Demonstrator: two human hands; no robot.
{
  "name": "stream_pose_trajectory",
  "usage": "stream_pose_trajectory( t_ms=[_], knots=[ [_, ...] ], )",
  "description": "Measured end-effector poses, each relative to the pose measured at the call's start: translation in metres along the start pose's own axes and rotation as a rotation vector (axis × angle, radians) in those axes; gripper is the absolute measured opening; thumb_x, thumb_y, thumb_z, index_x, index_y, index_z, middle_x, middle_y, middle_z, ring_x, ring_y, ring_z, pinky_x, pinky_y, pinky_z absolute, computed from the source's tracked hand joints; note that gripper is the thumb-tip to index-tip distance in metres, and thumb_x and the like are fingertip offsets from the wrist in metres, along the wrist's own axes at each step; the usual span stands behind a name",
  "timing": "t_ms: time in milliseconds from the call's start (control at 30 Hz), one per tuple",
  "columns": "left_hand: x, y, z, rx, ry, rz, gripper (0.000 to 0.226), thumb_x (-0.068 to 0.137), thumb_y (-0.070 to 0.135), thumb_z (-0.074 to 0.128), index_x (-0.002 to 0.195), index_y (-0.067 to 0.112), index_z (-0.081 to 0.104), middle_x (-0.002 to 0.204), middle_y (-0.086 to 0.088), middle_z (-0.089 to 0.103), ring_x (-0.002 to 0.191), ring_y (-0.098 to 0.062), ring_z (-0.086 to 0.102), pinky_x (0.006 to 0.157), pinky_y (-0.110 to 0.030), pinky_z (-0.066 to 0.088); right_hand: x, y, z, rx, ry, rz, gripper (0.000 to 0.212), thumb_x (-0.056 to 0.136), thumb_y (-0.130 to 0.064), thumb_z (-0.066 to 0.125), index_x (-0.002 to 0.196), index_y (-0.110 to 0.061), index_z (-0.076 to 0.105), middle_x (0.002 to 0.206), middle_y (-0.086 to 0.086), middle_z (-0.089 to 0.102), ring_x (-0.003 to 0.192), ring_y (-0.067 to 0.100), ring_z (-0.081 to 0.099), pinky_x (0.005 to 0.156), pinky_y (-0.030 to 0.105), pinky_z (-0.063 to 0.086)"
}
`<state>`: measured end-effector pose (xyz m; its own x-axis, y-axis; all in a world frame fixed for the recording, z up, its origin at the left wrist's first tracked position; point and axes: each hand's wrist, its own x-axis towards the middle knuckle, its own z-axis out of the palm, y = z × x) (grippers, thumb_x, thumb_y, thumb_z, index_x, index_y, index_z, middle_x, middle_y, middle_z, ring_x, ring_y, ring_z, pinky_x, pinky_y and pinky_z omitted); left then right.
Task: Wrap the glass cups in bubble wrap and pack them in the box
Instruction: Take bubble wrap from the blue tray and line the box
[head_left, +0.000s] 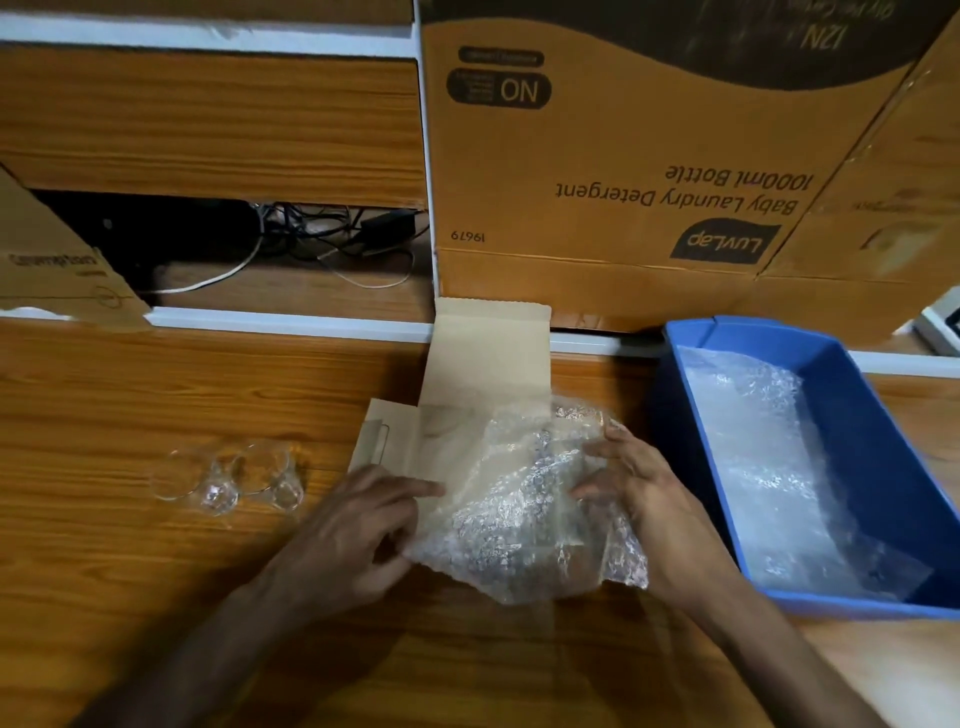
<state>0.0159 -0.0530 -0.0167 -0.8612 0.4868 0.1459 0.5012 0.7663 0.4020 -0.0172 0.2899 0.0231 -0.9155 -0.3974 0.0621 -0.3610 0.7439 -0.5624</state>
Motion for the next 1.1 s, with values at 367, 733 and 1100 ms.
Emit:
stream_pose_trajectory(
  t_ms=[367, 733, 1100],
  knots=[
    [-0.02, -0.009, -0.013, -0.034, -0.008, -0.028, 0.016, 0.091, 0.039, 0.064, 0.106, 0.04, 0.063, 0.131, 0.028, 0.051, 0.13, 0.002, 0.043, 0.103, -0.023, 0.04, -0.029, 0.016, 0.0, -0.053, -0.108, -0.014, 0.042, 0.083, -0.03, 0.059, 0.113, -0.058, 0.055, 0.123, -0.036, 0.056, 0.12, -0.011, 0.053, 0.098, 0.026, 0.052],
    [0.012, 0.007, -0.001, -0.996, 0.39, -0.443, 0.055, 0.089, -0.014, 0.06, 0.097, 0.039, 0.072, 0.111, -0.002, 0.076, 0.108, -0.023, 0.072, 0.083, -0.041, 0.063, -0.027, 0.013, 0.008, 0.63, 0.069, 0.257, 0.006, 0.091, -0.018, 0.072, 0.088, -0.013, 0.073, 0.082, -0.001, 0.072, 0.075, 0.013, 0.068, 0.066, 0.022, 0.054],
    [0.038, 0.028, 0.009, -0.649, 0.541, -0.74, 0.014, 0.104, 0.026, 0.055, 0.112, 0.02, 0.044, 0.071, -0.007, 0.07, 0.053, -0.014, 0.066, 0.05, -0.028, 0.053, 0.014, -0.007, 0.008, 0.892, 0.156, 0.739, 0.031, 0.093, -0.042, 0.073, 0.112, -0.017, 0.07, 0.106, 0.003, 0.077, 0.095, 0.019, 0.074, 0.073, 0.029, 0.053]
  ],
)
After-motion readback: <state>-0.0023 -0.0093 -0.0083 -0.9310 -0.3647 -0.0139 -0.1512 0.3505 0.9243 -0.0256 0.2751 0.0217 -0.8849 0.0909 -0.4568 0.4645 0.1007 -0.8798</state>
